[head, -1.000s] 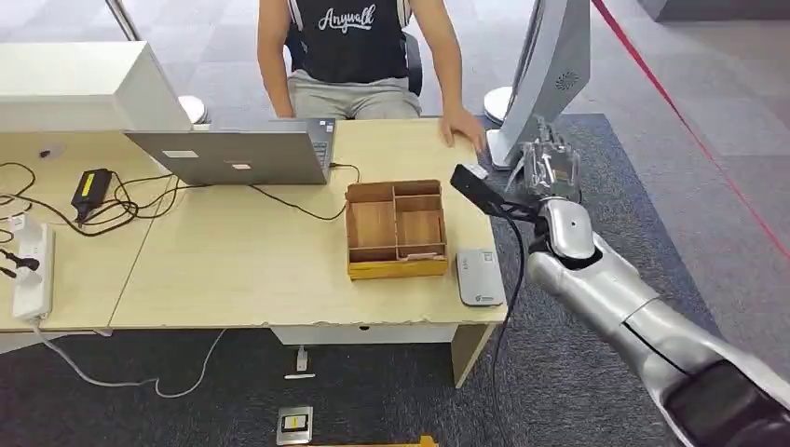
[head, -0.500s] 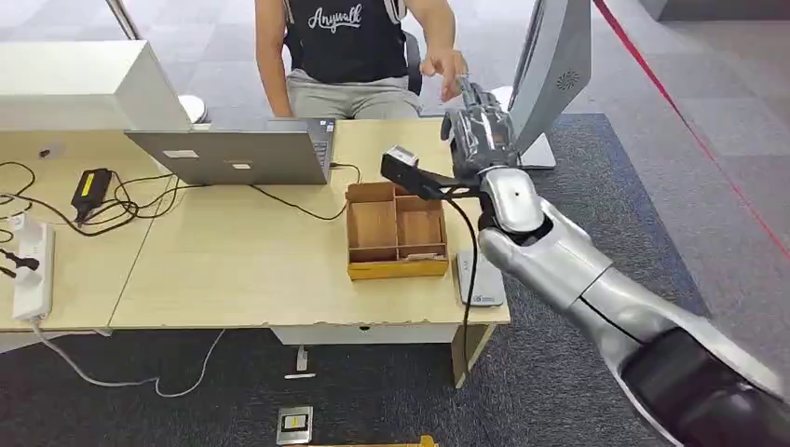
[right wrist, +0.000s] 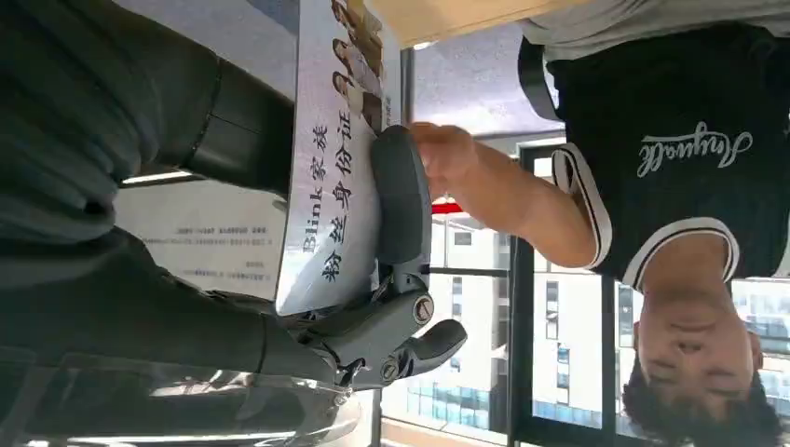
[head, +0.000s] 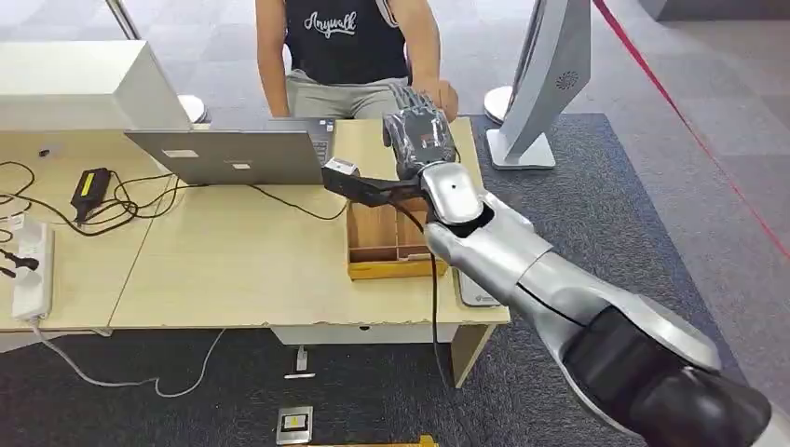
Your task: Pass the card to the sensor for recognition and then transmit it.
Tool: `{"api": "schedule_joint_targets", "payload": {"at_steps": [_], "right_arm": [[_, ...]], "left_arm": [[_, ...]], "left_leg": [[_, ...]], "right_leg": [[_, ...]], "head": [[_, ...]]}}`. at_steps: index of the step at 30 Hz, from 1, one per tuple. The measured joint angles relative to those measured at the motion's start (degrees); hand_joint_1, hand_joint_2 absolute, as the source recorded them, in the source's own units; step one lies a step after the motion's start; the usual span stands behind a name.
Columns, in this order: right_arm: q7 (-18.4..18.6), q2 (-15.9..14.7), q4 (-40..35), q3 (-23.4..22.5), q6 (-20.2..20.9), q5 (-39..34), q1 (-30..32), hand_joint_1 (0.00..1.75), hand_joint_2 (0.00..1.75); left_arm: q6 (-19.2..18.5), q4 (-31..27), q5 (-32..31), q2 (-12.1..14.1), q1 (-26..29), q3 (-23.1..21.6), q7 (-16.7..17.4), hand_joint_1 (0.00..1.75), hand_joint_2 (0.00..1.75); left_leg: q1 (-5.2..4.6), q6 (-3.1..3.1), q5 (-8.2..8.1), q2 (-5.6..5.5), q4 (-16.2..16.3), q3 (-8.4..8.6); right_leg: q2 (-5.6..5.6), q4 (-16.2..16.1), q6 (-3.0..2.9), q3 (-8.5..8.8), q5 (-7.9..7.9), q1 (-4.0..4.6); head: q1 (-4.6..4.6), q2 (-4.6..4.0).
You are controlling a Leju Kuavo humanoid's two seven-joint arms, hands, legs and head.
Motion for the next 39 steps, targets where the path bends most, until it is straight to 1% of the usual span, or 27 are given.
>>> {"api": "schedule_joint_targets", "payload": {"at_steps": [4, 7, 16, 22, 27, 39], "right_arm": [[0.02, 2.1, 3.72, 0.0, -0.72, -0.72, -2.07, 1.75, 1.75], [0.55, 3.13, 6.06, 0.0, -1.29, -0.79, -2.69, 1.75, 1.75], [0.92, 4.66, 10.1, 0.0, -1.49, -0.76, -3.06, 1.75, 1.75], [1.05, 5.1, 11.5, 0.02, -1.55, -0.7, -3.16, 1.75, 1.75], [1.9, 5.34, 12.64, 0.07, -2.03, -0.55, -3.4, 1.75, 1.75], [2.76, 4.99, 13.93, 0.24, -2.23, -0.61, -3.53, 1.75, 1.75]], "left_arm": [[-0.22, -0.02, 0.0, 0.0, -0.14, -0.48, 0.13, 0.0, 1.75], [-0.15, -0.02, 0.11, -0.02, -0.11, -0.7, 0.13, 0.0, 1.75], [-0.11, -0.02, 0.17, -0.02, 0.01, -0.74, 0.11, 0.0, 1.75], [-0.11, -0.02, 0.17, -0.02, 0.03, -0.74, 0.11, 0.0, 1.75], [0.2, -0.02, 0.09, -0.13, 0.12, -0.74, -0.09, 0.0, 1.75], [0.3, -0.02, 0.07, -0.44, 0.18, -0.76, 0.04, 0.0, 1.75]], "left_leg": [[0.0, 0.0, 0.0, 0.0, 0.0, 0.01], [0.01, 0.0, 0.0, -0.01, 0.0, 0.01], [0.01, 0.0, 0.0, 0.0, 0.0, 0.02], [0.01, 0.0, 0.0, 0.0, 0.0, 0.02], [0.01, 0.0, 0.0, 0.0, 0.0, 0.02], [0.01, 0.0, 0.0, 0.01, 0.01, 0.04]], "right_leg": [[0.0, -0.01, 0.0, -0.01, 0.0, 0.0], [0.0, -0.01, 0.0, 0.0, 0.0, 0.01], [0.0, 0.0, -0.01, 0.0, 0.0, 0.01], [0.0, -0.01, -0.01, 0.0, 0.0, 0.01], [0.0, -0.01, -0.01, 0.0, 0.0, 0.01], [0.0, -0.01, -0.01, 0.0, 0.0, 0.01]], "head": [[-0.02, 0.0], [0.0, -0.02], [0.0, -0.02], [0.0, 0.0], [0.0, 0.0], [0.0, -0.02]]}}
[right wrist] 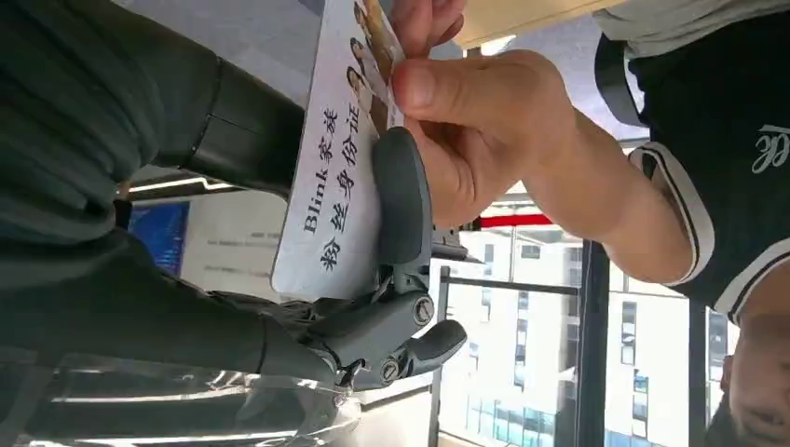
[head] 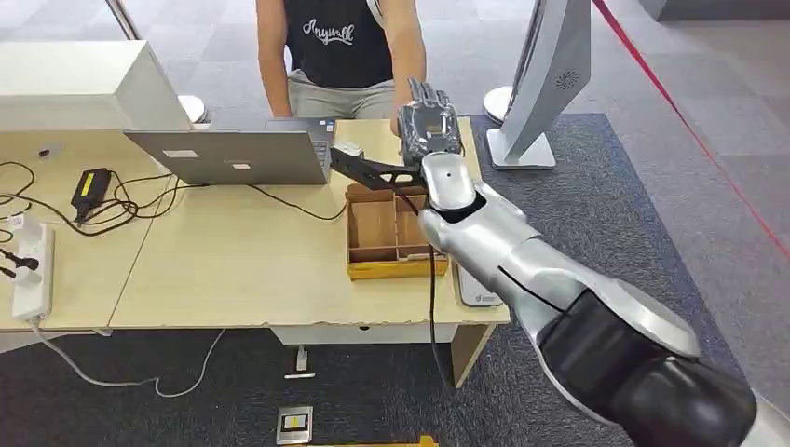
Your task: Pass the card to the sensor for recognition and then transmit it.
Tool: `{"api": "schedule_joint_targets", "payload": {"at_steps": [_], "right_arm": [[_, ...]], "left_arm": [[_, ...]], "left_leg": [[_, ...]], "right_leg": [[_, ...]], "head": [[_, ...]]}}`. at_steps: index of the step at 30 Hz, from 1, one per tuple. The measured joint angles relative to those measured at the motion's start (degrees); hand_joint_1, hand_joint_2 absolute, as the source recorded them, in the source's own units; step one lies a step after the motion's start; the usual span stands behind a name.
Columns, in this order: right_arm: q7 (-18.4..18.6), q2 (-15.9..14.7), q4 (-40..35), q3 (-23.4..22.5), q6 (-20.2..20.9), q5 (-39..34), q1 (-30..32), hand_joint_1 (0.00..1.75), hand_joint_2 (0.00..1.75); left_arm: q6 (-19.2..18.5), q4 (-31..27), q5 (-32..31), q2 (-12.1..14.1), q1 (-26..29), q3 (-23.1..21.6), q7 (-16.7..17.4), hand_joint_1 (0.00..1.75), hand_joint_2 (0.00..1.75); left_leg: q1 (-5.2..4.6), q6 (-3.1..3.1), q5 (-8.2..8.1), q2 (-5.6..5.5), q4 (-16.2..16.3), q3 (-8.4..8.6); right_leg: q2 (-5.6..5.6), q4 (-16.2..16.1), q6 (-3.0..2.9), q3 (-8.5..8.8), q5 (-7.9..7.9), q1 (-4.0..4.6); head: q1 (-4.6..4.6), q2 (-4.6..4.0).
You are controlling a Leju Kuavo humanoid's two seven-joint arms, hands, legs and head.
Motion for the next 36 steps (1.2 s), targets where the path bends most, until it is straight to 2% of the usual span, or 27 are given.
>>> {"api": "schedule_joint_targets", "payload": {"at_steps": [2, 7, 8, 22, 27, 30, 31, 36], "right_arm": [[0.15, -0.09, 0.15, 0.02, -0.02, 0.09, 0.0, 0.0, 1.75], [1.46, -0.63, 0.15, 0.09, -0.09, 0.72, 0.02, 0.0, 1.75], [1.81, -0.81, 0.13, 0.11, -0.04, 0.81, 0.02, 0.0, 0.0], [3.32, -2.34, -0.44, 0.44, 0.66, 1.49, 0.08, 0.0, 0.0], [0.78, -3.3, -2.36, 0.13, -2.23, -0.15, 0.49, 0.0, 0.0], [-0.54, -5.0, -5.57, -0.48, -3.14, -2.34, 1.8, 0.0, 0.0], [-0.78, -5.35, -6.33, -0.7, -3.32, -2.73, 2.2, 0.0, 1.75], [-4.83, -8.61, -13.28, -2.82, -4.31, -10.37, 5.86, 0.0, 1.75]], "left_arm": [[0.0, 0.0, 0.0, -0.02, 0.0, 0.0, 0.0, 0.0, 1.75], [-0.07, 0.0, 0.0, -0.09, 0.0, -0.04, 0.42, 0.0, 1.75], [-0.09, 0.0, -0.02, -0.09, 0.0, -0.09, 0.48, 0.0, 1.75], [-0.11, 0.0, 0.0, -0.11, 0.1, -0.44, 0.94, 0.0, 1.75], [0.2, 0.0, 0.0, -0.11, 0.63, -0.44, 0.77, 0.0, 1.75], [0.48, 0.0, 0.02, -0.05, 1.02, -0.44, 0.61, 0.0, 1.75], [0.5, 0.0, 0.04, -0.04, 1.12, -0.44, 0.57, 0.0, 1.75], [0.55, 0.0, 0.02, 0.04, 1.5, -0.42, 0.2, 0.0, 1.75]], "left_leg": [[0.0, 0.0, 0.0, 0.0, 0.0, 0.0], [0.0, 0.0, 0.0, 0.01, 0.0, 0.0], [0.0, 0.0, 0.0, 0.0, 0.0, 0.0], [0.0, -0.01, 0.01, 0.01, 0.0, 0.0], [0.0, -0.01, 0.01, 0.01, 0.0, 0.02], [0.0, -0.01, 0.01, -0.01, 0.0, 0.01], [0.0, -0.01, 0.01, 0.0, 0.0, 0.0], [0.0, -0.01, 0.0, 0.0, 0.01, 0.05]], "right_leg": [[0.0, 0.0, 0.0, 0.0, 0.0, 0.0], [0.0, -0.01, 0.0, 0.0, 0.0, 0.0], [0.0, -0.01, 0.0, 0.0, 0.0, 0.0], [0.0, 0.0, -0.03, 0.0, 0.02, 0.0], [0.0, -0.02, -0.03, 0.0, 0.02, 0.0], [0.0, -0.02, -0.02, 0.01, 0.02, 0.0], [0.0, -0.02, -0.02, 0.01, 0.02, 0.0], [0.0, -0.03, -0.03, 0.02, 0.02, 0.0]], "head": [[0.0, 0.0], [0.0, 0.02], [0.0, 0.0], [0.0, 0.0], [-0.02, 0.0], [0.0, 0.0], [0.0, 0.0], [-0.02, 0.0]]}}
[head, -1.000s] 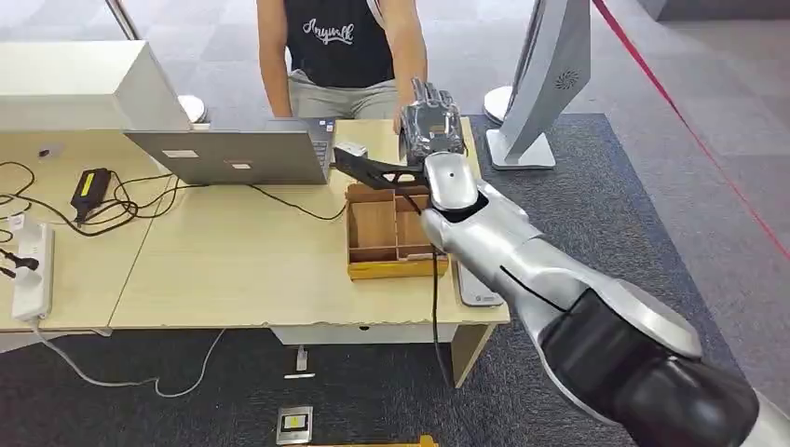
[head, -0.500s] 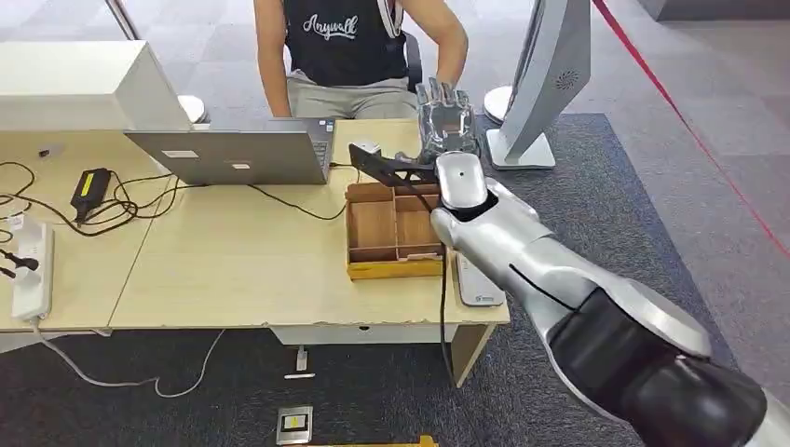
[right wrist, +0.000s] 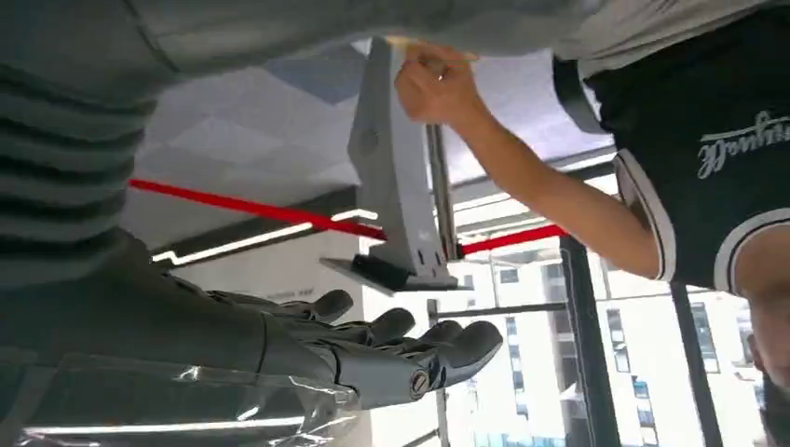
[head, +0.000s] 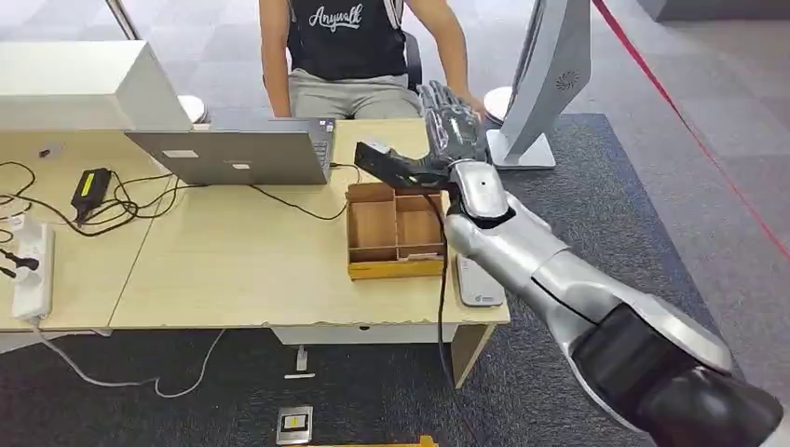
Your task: Pass the card to the sensor for recognition and then transmit it.
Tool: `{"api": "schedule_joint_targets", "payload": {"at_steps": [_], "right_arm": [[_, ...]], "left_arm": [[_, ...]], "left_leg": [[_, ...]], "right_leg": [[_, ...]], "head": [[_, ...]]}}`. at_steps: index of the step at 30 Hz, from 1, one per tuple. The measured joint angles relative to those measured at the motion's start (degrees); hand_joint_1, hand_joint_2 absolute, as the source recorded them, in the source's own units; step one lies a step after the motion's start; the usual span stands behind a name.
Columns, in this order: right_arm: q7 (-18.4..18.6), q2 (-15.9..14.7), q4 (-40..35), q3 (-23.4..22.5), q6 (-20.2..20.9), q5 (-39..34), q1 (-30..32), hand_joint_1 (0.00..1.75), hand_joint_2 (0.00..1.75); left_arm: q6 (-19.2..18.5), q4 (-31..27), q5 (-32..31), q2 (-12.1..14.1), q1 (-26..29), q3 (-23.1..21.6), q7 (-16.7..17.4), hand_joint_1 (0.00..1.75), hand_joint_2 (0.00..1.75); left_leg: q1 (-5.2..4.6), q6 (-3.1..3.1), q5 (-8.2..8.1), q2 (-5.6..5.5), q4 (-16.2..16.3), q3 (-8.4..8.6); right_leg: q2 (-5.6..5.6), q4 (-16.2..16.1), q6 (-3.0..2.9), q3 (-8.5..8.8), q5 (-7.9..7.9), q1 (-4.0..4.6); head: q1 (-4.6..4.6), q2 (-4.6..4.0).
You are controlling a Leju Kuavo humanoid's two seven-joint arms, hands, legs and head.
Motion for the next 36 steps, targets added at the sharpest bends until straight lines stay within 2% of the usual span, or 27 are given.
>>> {"api": "schedule_joint_targets", "payload": {"at_steps": [5, 12, 15, 21, 29, 36], "right_arm": [[-2.28, -4.31, -10.95, -2.1, -0.54, -10.23, 5.94, 0.0, 1.75], [-4.02, -9.99, -25.31, -4.53, -0.94, -15.77, 14.23, 0.0, 1.75], [-4.24, -11.82, -29.84, -5.4, -0.92, -16.18, 17.17, 0.0, 1.75], [-4.4, -13.75, -34.98, -6.32, -0.24, -16.36, 18.95, 0.0, 1.75], [-4.72, -15.68, -40.68, -6.58, 6.23, -12.6, 23.97, 0.0, 1.75], [-3.55, -15.74, -40.82, -4.86, 11.41, -7.4, 26.29, 0.0, 1.75]], "left_arm": [[0.33, 0.0, -0.02, 0.0, 0.38, 0.17, -0.42, 0.0, 1.75], [0.37, 0.0, -0.02, 0.15, 0.61, 0.5, 0.04, 0.0, 1.75], [0.37, 0.0, -0.02, 0.24, 0.63, 0.5, 0.09, 0.0, 1.75], [0.37, 0.0, -0.02, 0.26, 0.62, 0.52, 0.09, 0.0, 1.75], [0.37, 0.0, -0.02, 0.28, 0.53, 0.61, -0.15, 0.0, 1.75], [0.42, 0.02, -0.02, 0.28, 0.28, 1.51, -0.15, 0.0, 1.75]], "left_leg": [[0.01, 0.0, -0.01, -0.01, 0.0, -0.02], [0.0, 0.0, -0.02, 0.0, -0.01, -0.02], [0.0, 0.0, -0.02, 0.01, -0.01, -0.04], [0.0, 0.0, -0.01, 0.01, -0.01, -0.01], [0.01, 0.0, -0.02, 0.01, -0.01, -0.05], [0.01, 0.0, -0.02, 0.0, -0.02, -0.08]], "right_leg": [[0.0, 0.0, 0.0, 0.0, 0.0, 0.0], [0.0, -0.02, 0.0, 0.0, -0.01, 0.0], [0.0, -0.02, 0.0, 0.0, -0.01, 0.0], [0.0, -0.02, 0.0, 0.0, -0.01, 0.0], [0.0, -0.02, 0.0, 0.01, -0.01, 0.0], [0.0, -0.02, 0.0, 0.0, -0.02, 0.0]], "head": [[0.0, 0.0], [0.02, 0.0], [0.0, 0.0], [0.0, 0.02], [0.02, 0.02], [0.02, 0.0]]}}
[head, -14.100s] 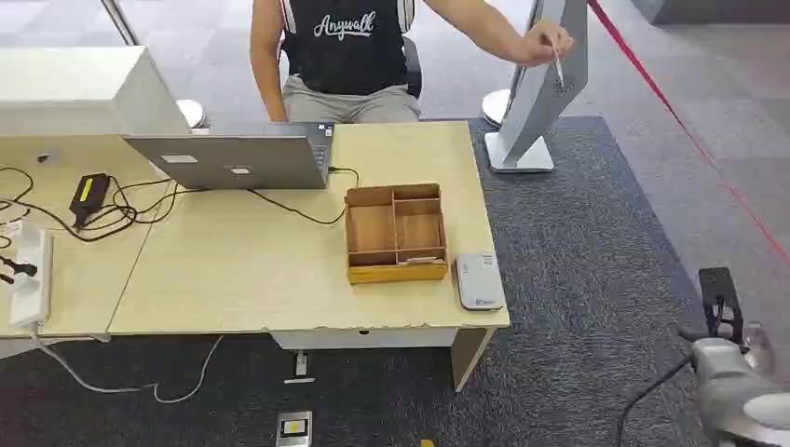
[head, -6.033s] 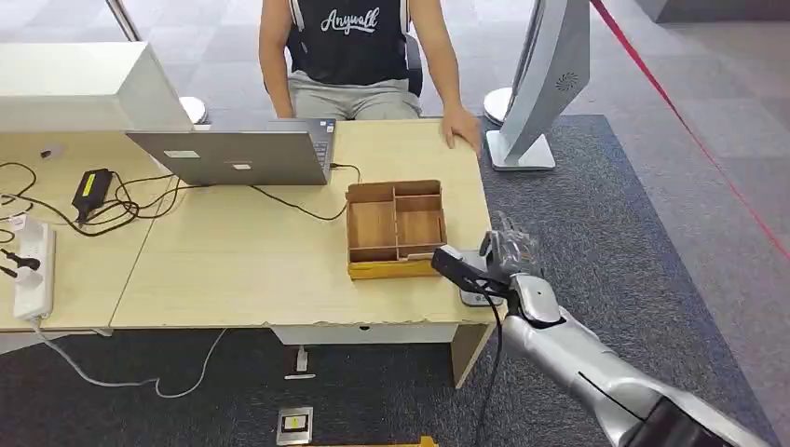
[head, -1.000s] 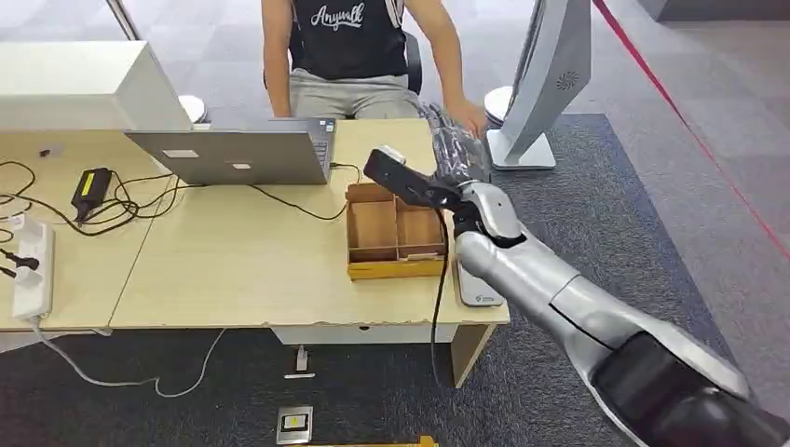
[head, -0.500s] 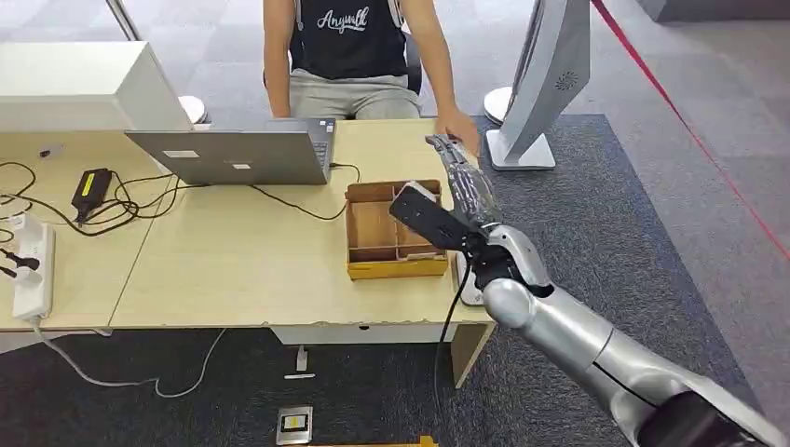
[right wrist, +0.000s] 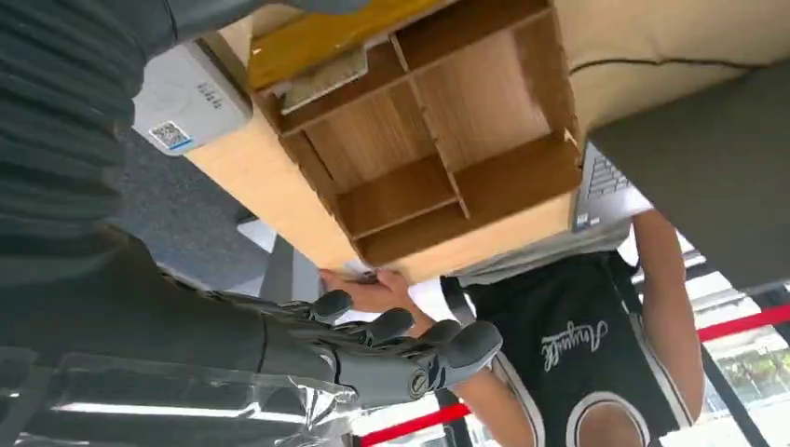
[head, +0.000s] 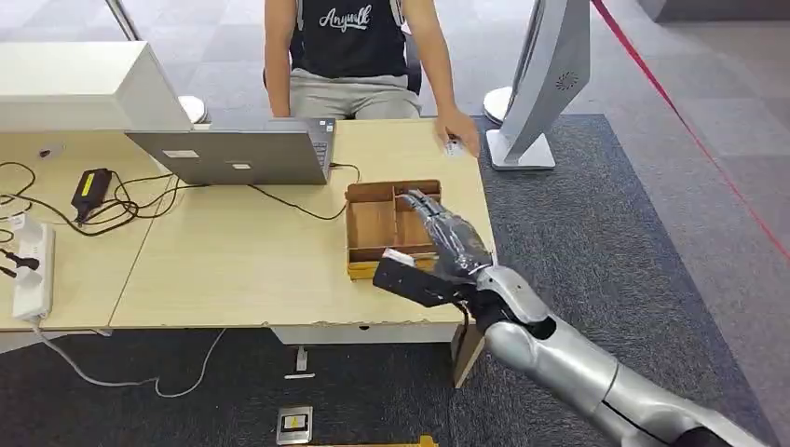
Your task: Pass the card to the sensor for recognition and then transmit it.
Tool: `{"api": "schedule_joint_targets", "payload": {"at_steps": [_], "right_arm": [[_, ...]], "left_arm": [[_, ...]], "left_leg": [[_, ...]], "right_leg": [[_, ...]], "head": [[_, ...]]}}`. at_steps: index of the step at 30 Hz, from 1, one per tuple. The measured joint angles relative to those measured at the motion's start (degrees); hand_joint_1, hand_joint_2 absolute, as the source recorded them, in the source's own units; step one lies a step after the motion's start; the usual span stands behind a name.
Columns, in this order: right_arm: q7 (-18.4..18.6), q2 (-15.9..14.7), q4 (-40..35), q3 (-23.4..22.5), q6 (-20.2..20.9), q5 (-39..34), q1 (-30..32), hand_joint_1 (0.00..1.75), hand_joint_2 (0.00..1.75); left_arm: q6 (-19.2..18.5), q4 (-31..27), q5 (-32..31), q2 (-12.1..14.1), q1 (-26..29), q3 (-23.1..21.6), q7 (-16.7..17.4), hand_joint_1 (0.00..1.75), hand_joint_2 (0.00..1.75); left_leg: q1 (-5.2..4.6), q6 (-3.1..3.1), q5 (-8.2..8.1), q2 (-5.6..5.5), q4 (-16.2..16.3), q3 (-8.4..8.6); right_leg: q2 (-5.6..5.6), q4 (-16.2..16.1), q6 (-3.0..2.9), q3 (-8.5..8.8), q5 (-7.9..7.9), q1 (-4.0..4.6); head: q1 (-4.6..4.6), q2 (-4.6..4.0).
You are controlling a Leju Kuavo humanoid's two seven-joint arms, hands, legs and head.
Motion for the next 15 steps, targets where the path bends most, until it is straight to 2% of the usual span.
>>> {"api": "schedule_joint_targets", "payload": {"at_steps": [6, 12, 15], "right_arm": [[1.84, 0.79, 1.03, 1.88, 4.35, 3.59, 0.07, 0.0, 1.75], [2.54, 1.75, 2.47, 3.85, 6.37, 4.97, -0.02, 0.0, 1.75], [3.3, 2.51, 3.6, 4.81, 6.01, 6.74, -0.11, 0.0, 1.75]], "left_arm": [[0.09, 0.0, 0.0, 0.0, -0.25, 0.37, -0.28, 0.0, 1.75], [0.22, 0.0, 0.0, 0.0, -0.27, 0.52, -0.59, 0.0, 1.75], [0.15, 0.0, 0.0, 0.02, -0.27, 0.52, -0.61, 0.0, 1.75]], "left_leg": [[0.0, 0.0, 0.0, 0.0, 0.0, 0.0], [0.0, 0.0, 0.0, -0.01, 0.0, -0.02], [0.0, 0.0, 0.0, -0.01, 0.0, -0.02]], "right_leg": [[0.0, 0.0, 0.0, 0.0, 0.0, 0.0], [0.0, 0.01, 0.0, 0.0, 0.0, 0.0], [0.0, 0.0, 0.0, 0.0, 0.0, 0.0]], "head": [[0.0, 0.0], [-0.02, 0.0], [0.0, 0.0]]}}
